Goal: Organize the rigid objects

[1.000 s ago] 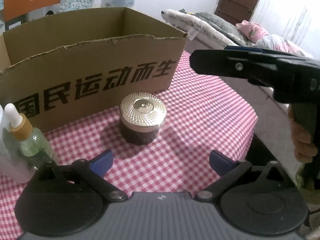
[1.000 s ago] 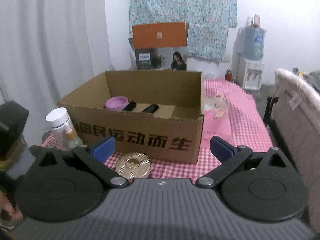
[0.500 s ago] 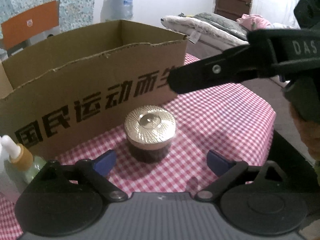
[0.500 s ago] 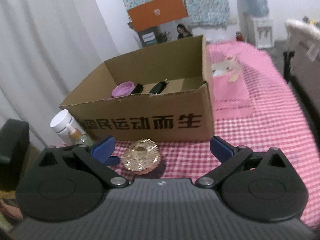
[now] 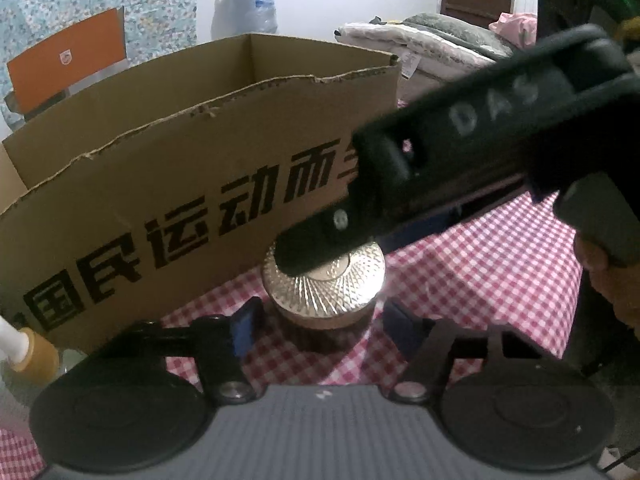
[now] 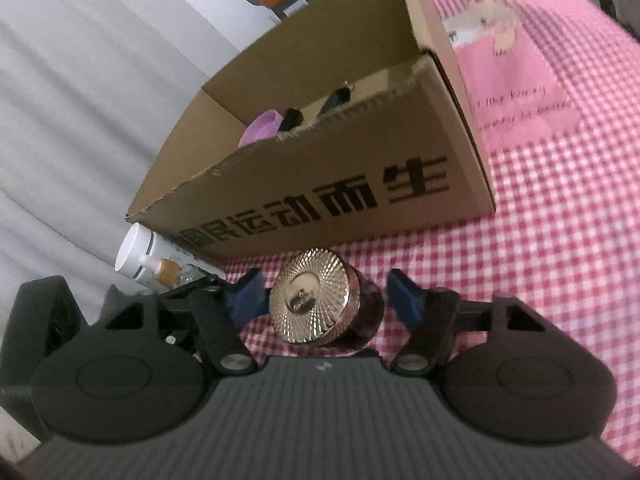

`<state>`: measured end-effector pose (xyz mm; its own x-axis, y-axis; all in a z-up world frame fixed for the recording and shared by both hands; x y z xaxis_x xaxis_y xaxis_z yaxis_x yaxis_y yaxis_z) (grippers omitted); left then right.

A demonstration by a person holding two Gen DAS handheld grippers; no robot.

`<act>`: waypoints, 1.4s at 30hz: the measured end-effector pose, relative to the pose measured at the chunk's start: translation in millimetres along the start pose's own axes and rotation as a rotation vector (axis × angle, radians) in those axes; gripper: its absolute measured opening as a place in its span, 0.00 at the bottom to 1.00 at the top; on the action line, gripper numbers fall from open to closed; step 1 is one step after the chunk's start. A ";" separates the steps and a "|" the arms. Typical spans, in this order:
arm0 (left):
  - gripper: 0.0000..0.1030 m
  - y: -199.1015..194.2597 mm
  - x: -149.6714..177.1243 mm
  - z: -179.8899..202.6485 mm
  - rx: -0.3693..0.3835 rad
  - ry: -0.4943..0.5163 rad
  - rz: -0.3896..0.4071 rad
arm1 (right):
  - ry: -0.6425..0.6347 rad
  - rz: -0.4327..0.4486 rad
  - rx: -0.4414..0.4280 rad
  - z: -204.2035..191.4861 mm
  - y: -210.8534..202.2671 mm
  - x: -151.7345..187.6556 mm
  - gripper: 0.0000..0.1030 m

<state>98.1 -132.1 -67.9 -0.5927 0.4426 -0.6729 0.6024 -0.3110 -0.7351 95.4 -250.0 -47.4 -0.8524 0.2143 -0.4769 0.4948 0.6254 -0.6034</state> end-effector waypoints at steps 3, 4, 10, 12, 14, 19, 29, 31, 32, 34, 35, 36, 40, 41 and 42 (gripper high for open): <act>0.55 3.0 -5.4 -0.7 0.006 -0.015 0.002 | 0.025 -0.012 -0.013 3.9 4.4 3.3 0.50; 0.55 3.4 -6.0 -0.8 0.005 -0.019 0.000 | 0.028 -0.009 -0.016 5.6 1.9 3.9 0.49; 0.55 -0.2 -3.5 4.6 0.007 -0.019 -0.019 | 0.047 -0.013 -0.030 9.0 -5.3 8.0 0.44; 0.55 -2.9 -1.6 8.2 0.011 -0.016 -0.028 | 0.053 -0.019 -0.034 9.1 -7.8 11.9 0.44; 0.55 -5.0 0.3 11.7 0.014 -0.011 -0.033 | 0.056 -0.020 -0.035 8.9 -10.1 15.5 0.44; 0.55 -2.4 -1.8 14.1 0.013 -0.006 -0.041 | 0.077 -0.019 -0.045 12.5 -12.2 18.1 0.46; 0.56 8.4 -11.9 13.2 0.012 -0.021 -0.025 | 0.094 -0.012 -0.042 14.9 -10.5 16.9 0.49; 0.56 8.5 -12.0 12.3 0.013 -0.023 -0.024 | 0.094 -0.010 -0.042 15.3 -10.0 16.2 0.49; 0.56 8.2 -12.0 12.2 0.014 -0.025 -0.025 | 0.093 -0.011 -0.043 15.6 -9.7 15.8 0.49; 0.56 7.6 -11.8 12.7 0.013 -0.029 -0.026 | 0.090 -0.011 -0.046 15.9 -9.3 15.7 0.47; 0.56 7.5 -12.6 12.8 0.012 -0.029 -0.027 | 0.086 -0.010 -0.049 15.2 -9.3 16.0 0.46; 0.56 8.1 -12.9 11.7 0.011 -0.029 -0.027 | 0.083 -0.010 -0.049 14.6 -9.2 16.1 0.46; 0.55 8.3 -14.4 11.0 0.009 -0.036 -0.030 | 0.067 -0.008 -0.042 11.3 -7.5 15.7 0.46; 0.55 8.1 -14.5 10.8 0.010 -0.036 -0.031 | 0.067 -0.008 -0.043 11.3 -7.4 15.6 0.45; 0.55 7.8 -14.7 10.5 0.010 -0.038 -0.032 | 0.066 -0.009 -0.044 11.3 -7.2 15.6 0.45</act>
<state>105.9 -149.8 -64.6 -0.6316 0.4202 -0.6516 0.5775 -0.3057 -0.7570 80.5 -259.6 -57.7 -0.8667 0.2571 -0.4275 0.4808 0.6592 -0.5782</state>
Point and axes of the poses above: each gripper's, at about its wrist camera, not at the fingertips, and y roughly the way its jaws point, z to its right, x to its underside, the point moved 2 cm from there along y, roughly the way its jaws point, and after that the axes turned 3 degrees about -x, right-handed, at the moved point
